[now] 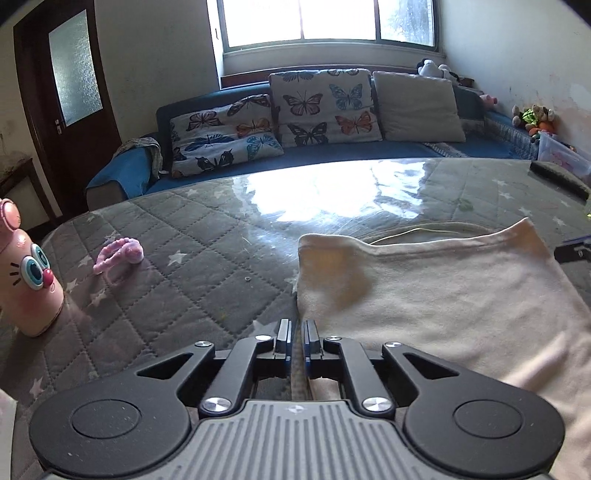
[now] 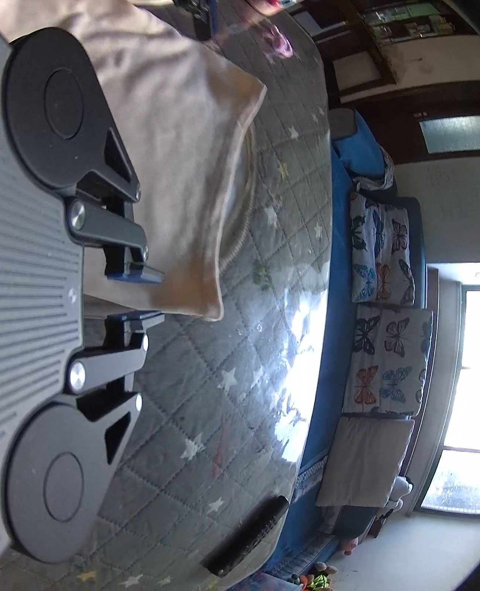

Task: Fold clothes
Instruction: 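Lift and pull the sweater apart with both grippers to spread it flat, then open both grippers and release the spread sweater onto the table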

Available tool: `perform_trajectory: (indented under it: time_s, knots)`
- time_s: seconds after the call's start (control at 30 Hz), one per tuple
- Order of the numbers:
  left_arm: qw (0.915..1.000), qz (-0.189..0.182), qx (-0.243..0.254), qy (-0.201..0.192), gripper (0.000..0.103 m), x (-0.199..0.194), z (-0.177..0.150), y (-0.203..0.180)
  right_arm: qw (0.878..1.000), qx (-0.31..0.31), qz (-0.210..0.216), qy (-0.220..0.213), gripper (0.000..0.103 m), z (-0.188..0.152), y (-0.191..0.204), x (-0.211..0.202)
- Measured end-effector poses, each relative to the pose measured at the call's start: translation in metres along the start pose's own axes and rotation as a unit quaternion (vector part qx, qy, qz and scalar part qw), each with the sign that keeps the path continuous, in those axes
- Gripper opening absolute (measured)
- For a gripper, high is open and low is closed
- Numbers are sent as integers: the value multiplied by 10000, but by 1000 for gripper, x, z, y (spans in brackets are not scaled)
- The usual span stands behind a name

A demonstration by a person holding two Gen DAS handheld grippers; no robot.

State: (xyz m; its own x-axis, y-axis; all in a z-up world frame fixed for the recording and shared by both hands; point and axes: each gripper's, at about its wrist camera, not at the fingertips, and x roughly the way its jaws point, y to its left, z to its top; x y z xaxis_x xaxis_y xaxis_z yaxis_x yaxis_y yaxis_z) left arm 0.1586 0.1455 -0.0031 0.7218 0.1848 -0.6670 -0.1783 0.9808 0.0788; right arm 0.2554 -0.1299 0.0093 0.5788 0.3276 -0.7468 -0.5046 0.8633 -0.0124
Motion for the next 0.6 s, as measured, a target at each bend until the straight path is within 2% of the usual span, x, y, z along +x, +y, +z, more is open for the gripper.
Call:
perform_trajectory:
  time_s: [0.07, 0.2, 0.27, 0.43, 0.6]
  knots:
    - [9999, -137, 11, -42, 20, -14, -5, -5, 9999, -107, 35, -3, 21, -10, 1, -19]
    - [9988, -428, 194, -114, 38, -43, -23, -23, 9999, -104, -100, 1, 33, -47, -6, -62]
    - [9980, -559, 271, -124, 52, -56, -34, -33, 9996, -28, -286, 13, 33, -68, -15, -79]
    - [9967, -688, 423, -126, 68, -76, -62, -49, 9961, 381, -787, 76, 38, -120, -44, -113]
    - [9962, -701, 496, -114, 69, -88, -84, -55, 9876, 949, -1243, 139, 40, -166, -79, -138]
